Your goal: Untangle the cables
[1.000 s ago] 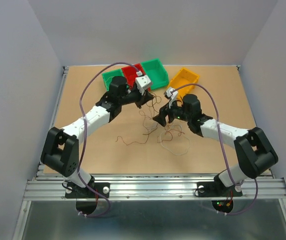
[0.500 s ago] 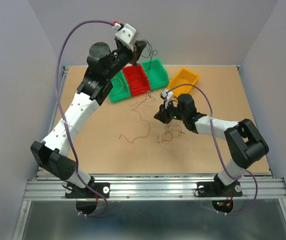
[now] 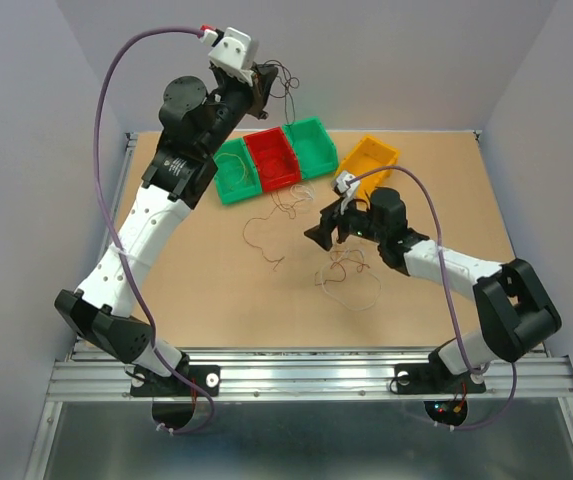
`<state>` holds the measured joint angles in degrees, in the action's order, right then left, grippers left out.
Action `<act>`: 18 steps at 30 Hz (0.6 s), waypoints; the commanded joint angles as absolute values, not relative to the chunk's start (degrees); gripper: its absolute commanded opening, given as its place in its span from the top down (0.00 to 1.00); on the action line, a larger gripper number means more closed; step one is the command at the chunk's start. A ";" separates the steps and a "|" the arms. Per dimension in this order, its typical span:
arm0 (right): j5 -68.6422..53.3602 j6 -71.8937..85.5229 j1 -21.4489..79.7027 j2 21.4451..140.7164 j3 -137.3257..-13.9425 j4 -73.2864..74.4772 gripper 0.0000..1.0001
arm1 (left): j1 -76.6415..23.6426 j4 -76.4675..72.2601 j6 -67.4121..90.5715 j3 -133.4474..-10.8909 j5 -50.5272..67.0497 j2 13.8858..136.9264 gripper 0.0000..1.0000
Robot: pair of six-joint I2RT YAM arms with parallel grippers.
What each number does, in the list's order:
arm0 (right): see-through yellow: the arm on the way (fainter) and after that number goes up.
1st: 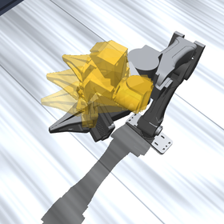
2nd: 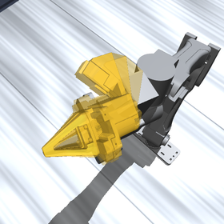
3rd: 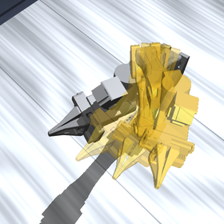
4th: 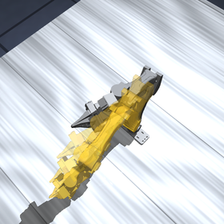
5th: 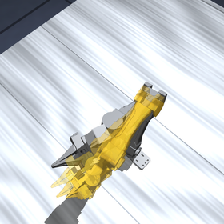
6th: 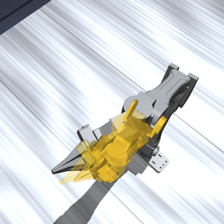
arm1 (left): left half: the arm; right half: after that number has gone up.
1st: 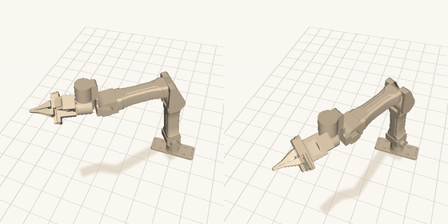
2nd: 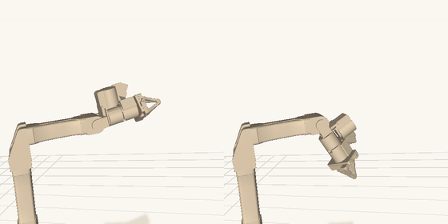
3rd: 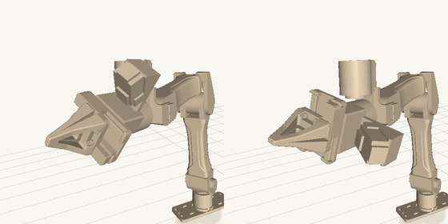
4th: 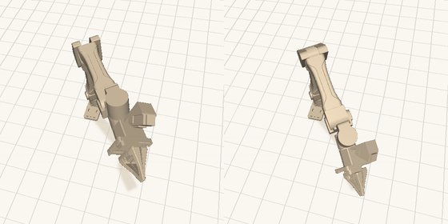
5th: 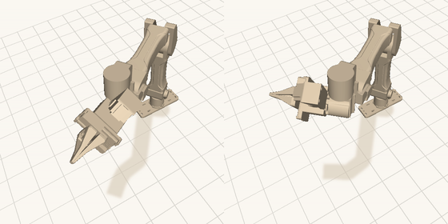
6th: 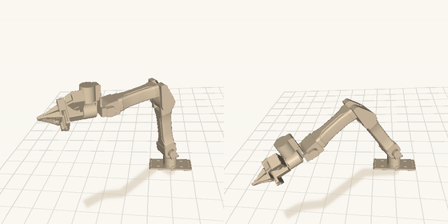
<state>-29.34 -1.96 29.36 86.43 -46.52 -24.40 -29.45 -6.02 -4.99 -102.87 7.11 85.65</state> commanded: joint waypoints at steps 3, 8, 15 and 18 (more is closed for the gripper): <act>-28.57 -0.18 29.88 78.42 -40.18 -35.23 0.16 | -29.71 -8.17 -2.46 -98.62 12.65 81.21 1.00; -28.74 3.86 29.88 75.76 -35.69 -46.73 0.12 | -29.79 -8.44 -1.32 -98.96 14.85 80.86 1.00; -28.39 10.02 29.88 80.24 -34.36 -58.80 0.12 | -29.97 -8.44 -0.18 -99.67 16.70 80.59 1.00; -28.30 9.67 29.88 80.86 -34.54 -58.80 0.12 | -29.97 -8.35 -0.61 -99.49 13.54 82.26 1.00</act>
